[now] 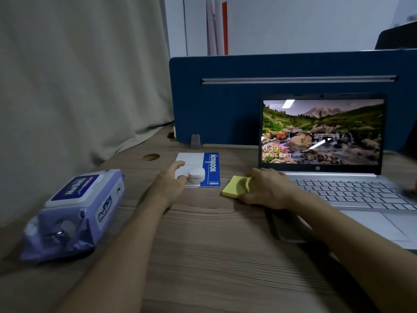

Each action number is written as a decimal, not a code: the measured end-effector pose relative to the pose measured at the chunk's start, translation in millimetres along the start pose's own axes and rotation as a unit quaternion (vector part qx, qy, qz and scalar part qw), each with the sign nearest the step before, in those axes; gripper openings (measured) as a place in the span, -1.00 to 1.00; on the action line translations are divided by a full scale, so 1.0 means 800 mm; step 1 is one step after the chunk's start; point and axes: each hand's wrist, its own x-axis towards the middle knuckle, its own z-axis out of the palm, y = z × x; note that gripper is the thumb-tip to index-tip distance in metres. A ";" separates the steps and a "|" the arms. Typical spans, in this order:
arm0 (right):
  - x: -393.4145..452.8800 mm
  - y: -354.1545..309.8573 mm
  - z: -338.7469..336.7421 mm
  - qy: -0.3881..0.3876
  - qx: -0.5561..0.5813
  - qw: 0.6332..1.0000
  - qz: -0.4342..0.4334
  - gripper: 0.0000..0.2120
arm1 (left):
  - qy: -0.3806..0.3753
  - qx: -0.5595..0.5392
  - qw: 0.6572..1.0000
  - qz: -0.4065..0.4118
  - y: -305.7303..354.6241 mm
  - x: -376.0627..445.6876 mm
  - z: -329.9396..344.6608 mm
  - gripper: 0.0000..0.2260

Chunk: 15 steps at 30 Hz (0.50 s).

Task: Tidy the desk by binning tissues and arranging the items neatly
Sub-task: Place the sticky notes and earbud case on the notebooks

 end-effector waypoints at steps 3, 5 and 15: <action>0.007 0.006 -0.013 0.035 0.038 0.998 -0.017 -0.36 | 0.005 -0.009 1.000 -0.014 0.000 0.001 0.001 -0.58; 0.015 0.006 -0.018 0.050 0.101 0.993 -0.028 -0.41 | 0.008 -0.013 1.000 -0.019 -0.001 0.002 0.000 -0.58; 0.114 -0.027 0.005 0.077 0.182 0.980 -0.034 -0.47 | -0.001 -0.025 1.000 -0.019 -0.005 0.001 -0.001 -0.55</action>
